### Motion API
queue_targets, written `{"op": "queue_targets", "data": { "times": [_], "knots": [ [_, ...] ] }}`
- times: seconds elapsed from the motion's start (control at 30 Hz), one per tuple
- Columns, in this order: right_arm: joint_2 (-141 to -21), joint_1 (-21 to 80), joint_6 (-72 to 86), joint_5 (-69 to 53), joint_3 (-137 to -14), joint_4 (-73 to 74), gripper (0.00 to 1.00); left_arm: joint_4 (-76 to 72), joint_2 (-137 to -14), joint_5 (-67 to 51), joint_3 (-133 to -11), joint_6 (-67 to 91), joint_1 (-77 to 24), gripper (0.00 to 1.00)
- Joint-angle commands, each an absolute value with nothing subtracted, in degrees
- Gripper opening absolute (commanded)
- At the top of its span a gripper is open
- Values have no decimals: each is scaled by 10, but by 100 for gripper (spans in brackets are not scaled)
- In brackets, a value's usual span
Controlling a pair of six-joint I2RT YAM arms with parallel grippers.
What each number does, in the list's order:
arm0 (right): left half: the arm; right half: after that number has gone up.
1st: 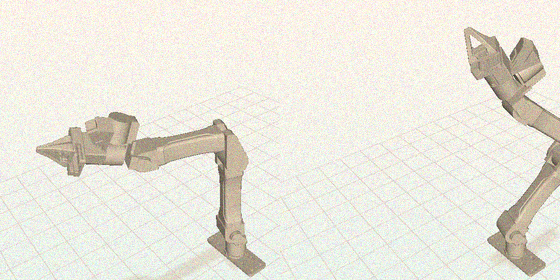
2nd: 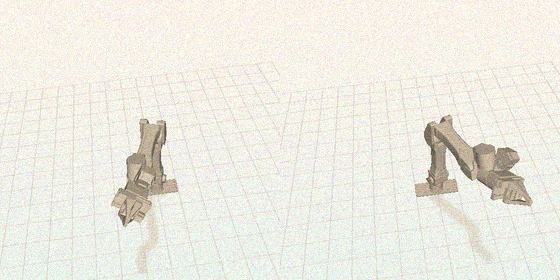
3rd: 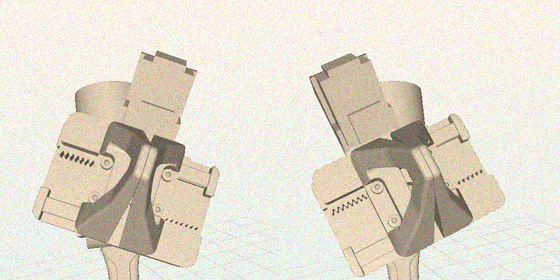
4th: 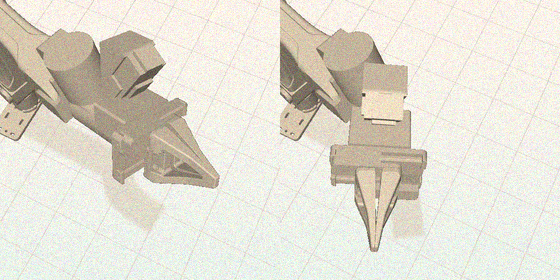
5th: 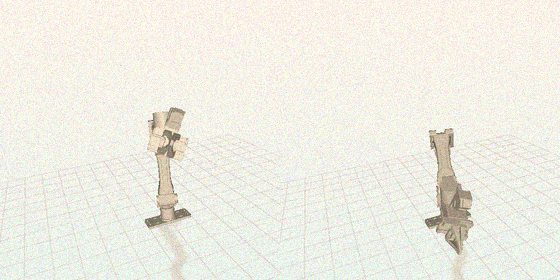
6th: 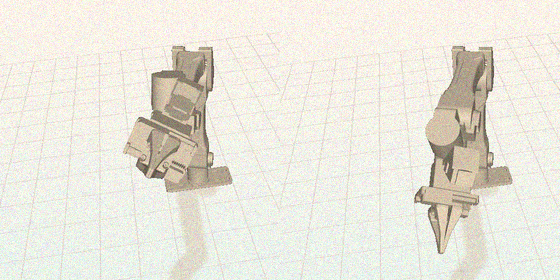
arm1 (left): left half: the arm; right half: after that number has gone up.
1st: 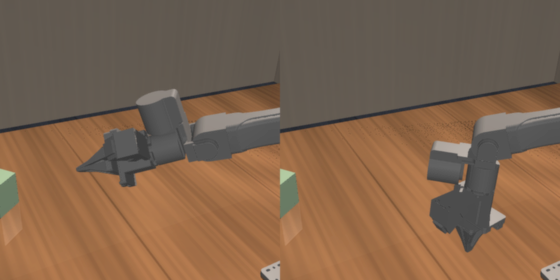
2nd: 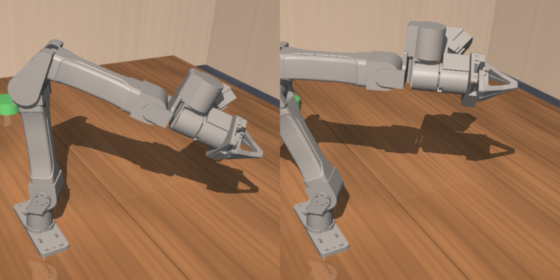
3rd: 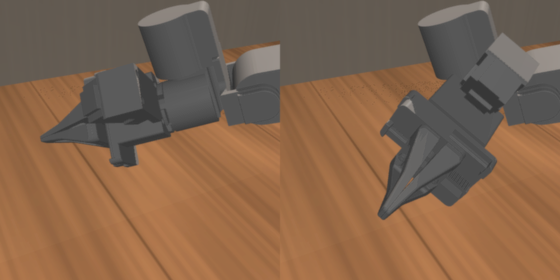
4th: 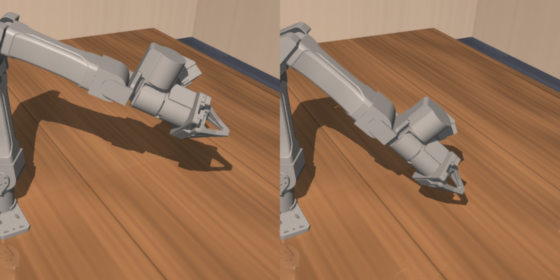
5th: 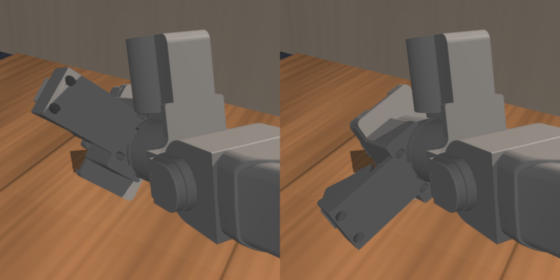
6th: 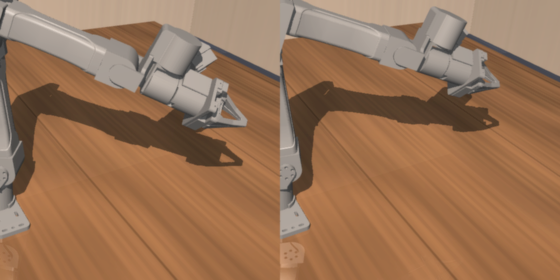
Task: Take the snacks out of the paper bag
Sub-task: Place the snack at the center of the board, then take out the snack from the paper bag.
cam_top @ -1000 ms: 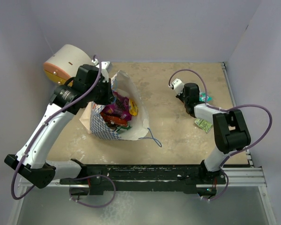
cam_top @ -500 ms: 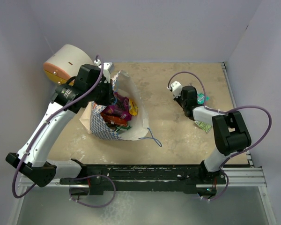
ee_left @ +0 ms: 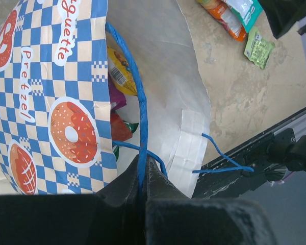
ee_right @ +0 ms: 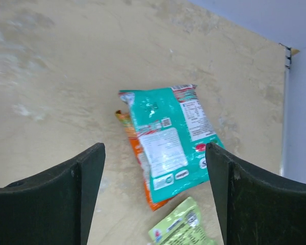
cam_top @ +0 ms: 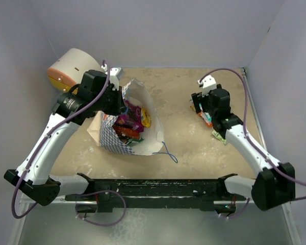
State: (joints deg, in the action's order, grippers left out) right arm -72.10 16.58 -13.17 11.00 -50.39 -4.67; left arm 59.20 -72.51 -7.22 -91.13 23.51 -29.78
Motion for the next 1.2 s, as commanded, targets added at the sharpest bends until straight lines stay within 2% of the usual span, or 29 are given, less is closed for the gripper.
{"op": "queue_targets", "data": {
  "times": [0.0, 0.17, 0.37, 0.7, 0.83, 1.0, 1.17],
  "knots": [
    [-636, 207, -18, 72, -505, 27, 82, 555, -712, -100, -909, 254, -294, 0],
    [-566, 276, 68, 13, -470, 9, 82, 557, -712, -101, -911, 252, -294, 0],
    [-543, 368, 166, 1, -439, -109, 82, 548, -695, -87, -888, 280, -293, 0],
    [-621, 482, 25, -94, -523, -172, 75, 530, -648, -85, -850, 315, -292, 0],
    [-654, 520, -2, -95, -529, -187, 69, 535, -639, -97, -855, 330, -293, 0],
    [-705, 578, -70, -64, -534, -200, 67, 526, -621, -113, -846, 348, -293, 0],
    [-774, 601, -123, -14, -532, -256, 69, 515, -613, -121, -838, 341, -293, 0]
  ]
}}
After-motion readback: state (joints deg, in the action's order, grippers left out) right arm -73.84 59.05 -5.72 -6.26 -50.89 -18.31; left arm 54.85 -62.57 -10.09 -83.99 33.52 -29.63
